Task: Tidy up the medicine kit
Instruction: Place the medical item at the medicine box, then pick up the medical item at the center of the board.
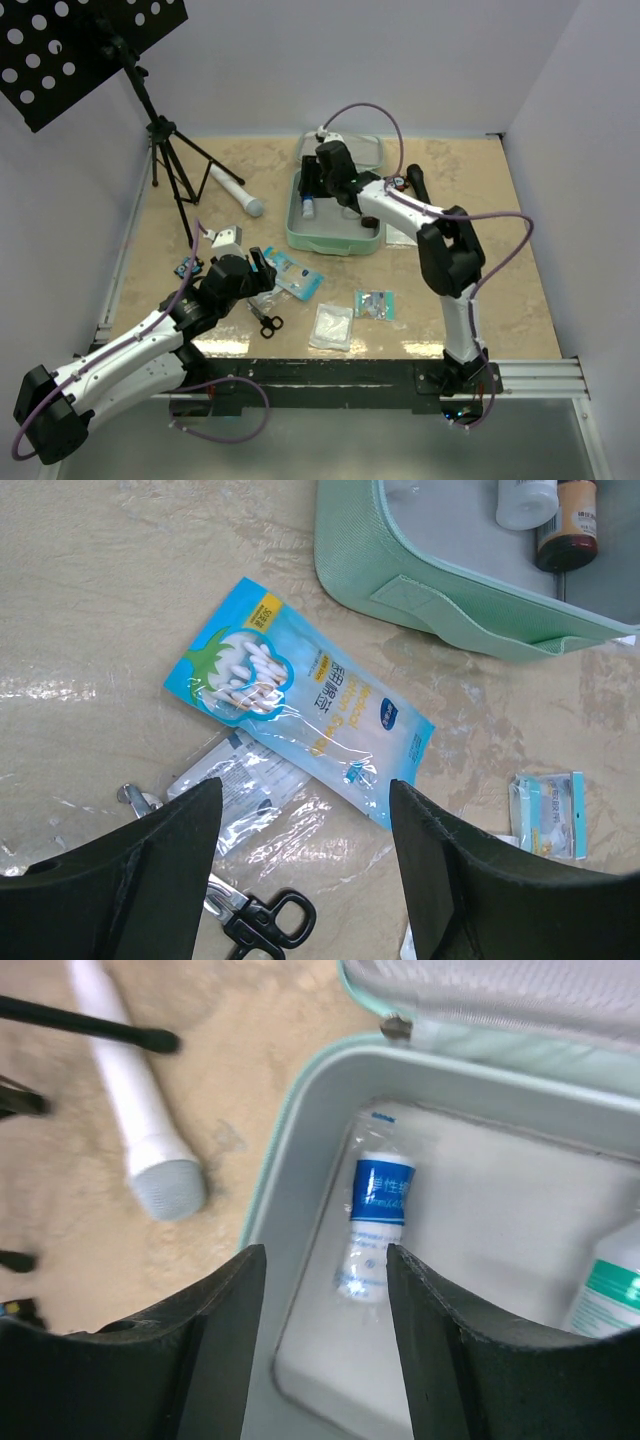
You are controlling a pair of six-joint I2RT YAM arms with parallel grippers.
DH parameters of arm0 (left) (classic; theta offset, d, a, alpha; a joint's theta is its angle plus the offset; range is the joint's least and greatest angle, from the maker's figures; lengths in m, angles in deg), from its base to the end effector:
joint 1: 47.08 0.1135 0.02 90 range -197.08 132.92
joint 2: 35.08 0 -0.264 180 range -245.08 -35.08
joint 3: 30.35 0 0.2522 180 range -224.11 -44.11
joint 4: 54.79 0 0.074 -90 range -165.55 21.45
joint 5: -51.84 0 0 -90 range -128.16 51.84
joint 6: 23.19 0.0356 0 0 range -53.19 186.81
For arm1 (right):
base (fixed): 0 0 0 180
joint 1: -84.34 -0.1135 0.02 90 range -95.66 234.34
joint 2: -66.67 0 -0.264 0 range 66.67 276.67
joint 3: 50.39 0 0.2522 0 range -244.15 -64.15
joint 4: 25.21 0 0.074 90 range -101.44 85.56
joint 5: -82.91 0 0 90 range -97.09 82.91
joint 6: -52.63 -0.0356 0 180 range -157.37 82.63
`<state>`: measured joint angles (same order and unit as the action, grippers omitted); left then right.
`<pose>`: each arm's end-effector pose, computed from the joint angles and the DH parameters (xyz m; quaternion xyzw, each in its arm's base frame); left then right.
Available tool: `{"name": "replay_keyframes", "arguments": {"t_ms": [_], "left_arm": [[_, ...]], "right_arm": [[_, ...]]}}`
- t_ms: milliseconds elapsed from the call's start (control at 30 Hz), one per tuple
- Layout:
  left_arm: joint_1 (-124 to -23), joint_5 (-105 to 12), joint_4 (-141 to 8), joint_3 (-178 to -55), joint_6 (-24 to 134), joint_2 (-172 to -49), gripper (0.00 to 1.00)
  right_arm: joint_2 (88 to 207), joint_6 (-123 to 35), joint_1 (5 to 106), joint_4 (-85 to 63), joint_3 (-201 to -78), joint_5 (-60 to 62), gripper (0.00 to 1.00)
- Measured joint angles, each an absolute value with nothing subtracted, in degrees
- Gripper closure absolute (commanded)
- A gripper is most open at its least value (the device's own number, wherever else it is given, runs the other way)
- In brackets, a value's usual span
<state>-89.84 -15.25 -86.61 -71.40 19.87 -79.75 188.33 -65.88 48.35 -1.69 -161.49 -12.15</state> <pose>0.1349 -0.1059 0.2213 -0.1227 0.8672 -0.1917 0.4430 0.4041 0.2896 0.2307 -0.0369 0.8819 0.2170 0.4169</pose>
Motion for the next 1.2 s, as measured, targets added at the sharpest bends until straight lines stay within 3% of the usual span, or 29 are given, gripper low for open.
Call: {"name": "replay_keyframes", "arguments": {"t_ms": [367, 733, 1200], "left_arm": [[-89.8, -16.7, -85.7, -71.4, 19.2, -80.4, 0.27], [-89.8, -19.1, -80.8, -69.9, 12.7, -84.3, 0.29], [-89.8, -23.6, -66.3, -60.1, -5.2, -90.1, 0.35]], "right_arm": [[161.5, -64.6, 43.4, -4.6, -144.6, -19.8, 0.44], [141.4, -65.2, 35.8, -7.7, -118.6, -22.7, 0.46], [133.1, -67.8, 35.9, -10.5, -105.4, -22.1, 0.48]]}}
